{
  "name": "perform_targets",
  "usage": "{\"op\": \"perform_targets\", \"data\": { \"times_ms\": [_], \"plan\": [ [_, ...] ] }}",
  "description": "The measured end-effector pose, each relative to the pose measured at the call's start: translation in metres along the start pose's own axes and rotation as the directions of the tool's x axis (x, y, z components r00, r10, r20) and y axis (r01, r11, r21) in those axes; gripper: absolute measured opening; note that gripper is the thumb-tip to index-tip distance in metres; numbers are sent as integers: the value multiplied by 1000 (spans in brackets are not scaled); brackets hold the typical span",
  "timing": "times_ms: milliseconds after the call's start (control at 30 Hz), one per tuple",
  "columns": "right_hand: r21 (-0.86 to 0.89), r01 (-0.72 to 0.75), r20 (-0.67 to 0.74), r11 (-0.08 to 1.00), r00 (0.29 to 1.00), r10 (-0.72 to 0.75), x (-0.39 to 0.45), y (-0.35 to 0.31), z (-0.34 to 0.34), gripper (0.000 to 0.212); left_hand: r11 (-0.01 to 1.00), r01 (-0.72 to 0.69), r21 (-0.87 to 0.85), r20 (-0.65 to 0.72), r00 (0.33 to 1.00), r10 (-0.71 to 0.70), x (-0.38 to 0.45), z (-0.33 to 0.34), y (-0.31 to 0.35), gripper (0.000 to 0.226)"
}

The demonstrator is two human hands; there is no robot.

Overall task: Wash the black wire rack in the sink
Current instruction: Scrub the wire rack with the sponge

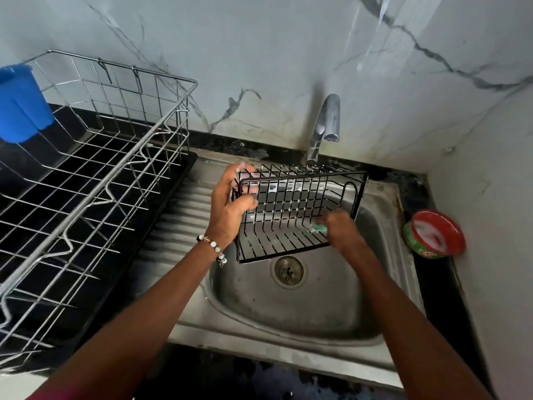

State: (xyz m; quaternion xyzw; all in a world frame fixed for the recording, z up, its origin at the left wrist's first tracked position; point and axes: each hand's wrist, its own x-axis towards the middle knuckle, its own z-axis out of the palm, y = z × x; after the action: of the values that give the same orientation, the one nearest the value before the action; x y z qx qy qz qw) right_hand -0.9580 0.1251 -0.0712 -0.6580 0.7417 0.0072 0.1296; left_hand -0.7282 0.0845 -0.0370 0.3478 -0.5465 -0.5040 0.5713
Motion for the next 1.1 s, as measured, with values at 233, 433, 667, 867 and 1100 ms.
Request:
{"op": "perform_targets", "data": {
  "times_ms": [233,433,667,867,1100],
  "plan": [
    [-42,-52,-99,998,994,47,-35,-63,-5,29,1000,9,19,-25,1000,-8,0,17,-4,58],
    [195,298,-194,935,946,-261,-52,-117,10,33,1000,2,18,-47,999,-1,-3,20,-11,53],
    [412,394,-200,821,919,-340,-45,-46,2,31,1000,10,19,-54,998,-9,-1,14,-16,55],
    [-15,44,-70,999,997,-45,-11,33,11,36,999,11,51,-49,999,-9,-1,13,-15,60],
    [204,11,-263,979,964,44,-21,7,6,35,995,87,39,-91,992,-83,-1,13,-9,44]
  ]
}}
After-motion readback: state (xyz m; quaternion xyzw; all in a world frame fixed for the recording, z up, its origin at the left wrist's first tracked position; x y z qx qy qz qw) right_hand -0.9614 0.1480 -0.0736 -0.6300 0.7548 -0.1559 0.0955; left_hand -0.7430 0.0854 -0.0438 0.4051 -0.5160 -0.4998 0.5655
